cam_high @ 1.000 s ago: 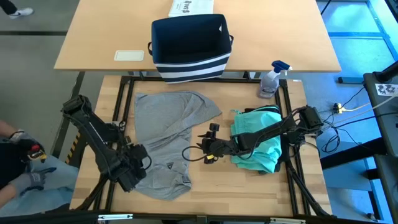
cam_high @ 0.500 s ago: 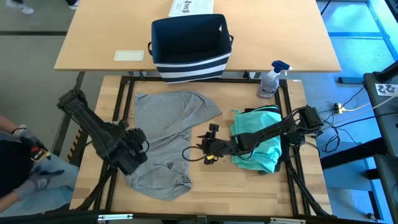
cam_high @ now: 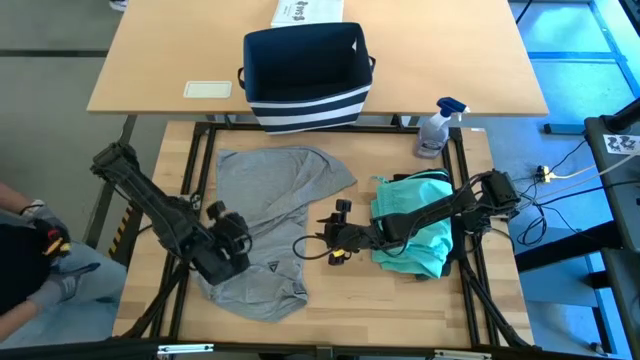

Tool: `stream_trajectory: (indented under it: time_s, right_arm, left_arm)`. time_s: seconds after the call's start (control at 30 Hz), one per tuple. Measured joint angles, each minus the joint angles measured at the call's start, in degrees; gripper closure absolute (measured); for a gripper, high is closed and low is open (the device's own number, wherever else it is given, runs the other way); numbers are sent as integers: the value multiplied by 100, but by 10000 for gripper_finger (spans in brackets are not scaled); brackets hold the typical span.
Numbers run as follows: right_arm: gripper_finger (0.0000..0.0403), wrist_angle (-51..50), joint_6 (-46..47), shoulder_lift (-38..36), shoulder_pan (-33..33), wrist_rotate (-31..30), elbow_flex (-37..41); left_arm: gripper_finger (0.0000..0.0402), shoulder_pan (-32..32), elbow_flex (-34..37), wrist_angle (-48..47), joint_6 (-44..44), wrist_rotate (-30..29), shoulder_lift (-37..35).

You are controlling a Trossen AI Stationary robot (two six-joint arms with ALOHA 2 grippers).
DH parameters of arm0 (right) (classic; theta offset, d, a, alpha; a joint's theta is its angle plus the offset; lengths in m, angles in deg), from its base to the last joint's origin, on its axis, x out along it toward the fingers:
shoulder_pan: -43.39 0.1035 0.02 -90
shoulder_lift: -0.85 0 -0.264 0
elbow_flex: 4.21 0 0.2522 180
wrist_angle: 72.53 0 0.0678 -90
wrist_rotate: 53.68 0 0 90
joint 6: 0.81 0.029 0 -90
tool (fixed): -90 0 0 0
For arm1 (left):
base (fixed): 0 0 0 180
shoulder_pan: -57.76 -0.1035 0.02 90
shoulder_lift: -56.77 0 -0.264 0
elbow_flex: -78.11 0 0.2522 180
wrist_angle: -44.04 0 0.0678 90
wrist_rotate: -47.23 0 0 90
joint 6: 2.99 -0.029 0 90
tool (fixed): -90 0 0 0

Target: Fold Laundry from Bin

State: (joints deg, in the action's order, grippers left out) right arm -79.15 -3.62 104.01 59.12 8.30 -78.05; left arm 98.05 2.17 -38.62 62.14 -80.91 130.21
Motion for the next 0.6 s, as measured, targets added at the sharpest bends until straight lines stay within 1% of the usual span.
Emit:
stream_trajectory:
  time_s: [0.2,0.4,0.5,0.6]
  right_arm:
    - [243,-1,0,0,0,52,0]
    - [243,-11,0,0,0,60,0]
    - [243,-11,-2,0,0,60,0]
    - [243,-9,-2,0,0,58,0]
  left_arm:
    - [285,13,367,894,-127,-3,567]
    - [285,202,563,1818,-227,113,984]
    - [285,294,571,2136,-411,319,1164]
    - [285,383,571,2267,-428,357,1290]
